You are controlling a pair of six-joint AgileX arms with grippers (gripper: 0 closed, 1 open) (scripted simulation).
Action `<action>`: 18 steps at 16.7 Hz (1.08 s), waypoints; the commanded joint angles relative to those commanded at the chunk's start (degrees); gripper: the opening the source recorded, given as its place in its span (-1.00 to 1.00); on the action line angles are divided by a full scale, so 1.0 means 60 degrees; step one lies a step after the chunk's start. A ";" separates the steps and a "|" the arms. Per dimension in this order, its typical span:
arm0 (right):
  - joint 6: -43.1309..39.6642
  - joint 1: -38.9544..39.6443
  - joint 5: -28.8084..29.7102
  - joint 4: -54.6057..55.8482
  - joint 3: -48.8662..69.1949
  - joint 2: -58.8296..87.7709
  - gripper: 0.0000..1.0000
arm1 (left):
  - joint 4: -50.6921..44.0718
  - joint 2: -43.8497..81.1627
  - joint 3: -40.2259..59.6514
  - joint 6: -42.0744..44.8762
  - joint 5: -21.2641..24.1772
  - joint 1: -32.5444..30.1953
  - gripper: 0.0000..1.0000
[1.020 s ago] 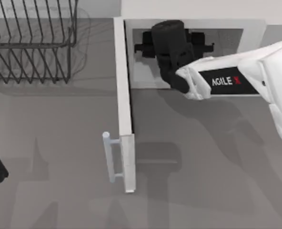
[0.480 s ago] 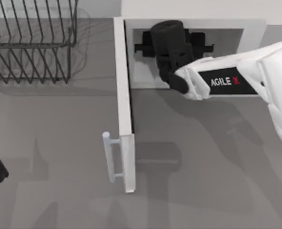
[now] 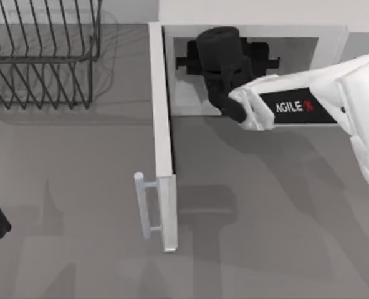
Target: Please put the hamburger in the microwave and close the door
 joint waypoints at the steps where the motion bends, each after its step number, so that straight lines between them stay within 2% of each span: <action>1: 0.0000 0.0000 0.0000 0.0000 0.0000 0.0000 0.66 | 0.0000 0.0000 0.0000 0.0000 0.0000 0.0000 1.00; 3: 0.0000 0.0000 0.0000 0.0000 0.0000 0.0000 0.96 | 0.0000 0.0000 0.0000 0.0000 0.0000 0.0000 1.00; 4: 0.0000 0.0000 0.0000 0.0000 0.0000 0.0000 1.00 | 0.0000 0.0000 0.0000 0.0000 0.0000 0.0000 1.00; 11: 0.0000 0.0000 0.0000 0.0000 0.0000 0.0000 1.00 | 0.0000 0.0000 0.0000 0.0000 0.0000 0.0000 1.00; 12: 0.0133 0.0405 0.1187 0.0717 -0.2036 -0.1301 1.00 | 0.0000 0.0000 0.0000 0.0000 0.0000 0.0000 1.00; 15: 0.0235 0.0556 0.1329 0.0865 -0.2378 -0.1571 1.00 | 0.0000 0.0000 0.0000 0.0000 0.0000 0.0000 1.00; 18: 0.0541 0.1013 0.1766 0.1281 -0.3615 -0.2279 1.00 | 0.0000 0.0000 0.0000 0.0000 0.0000 0.0000 1.00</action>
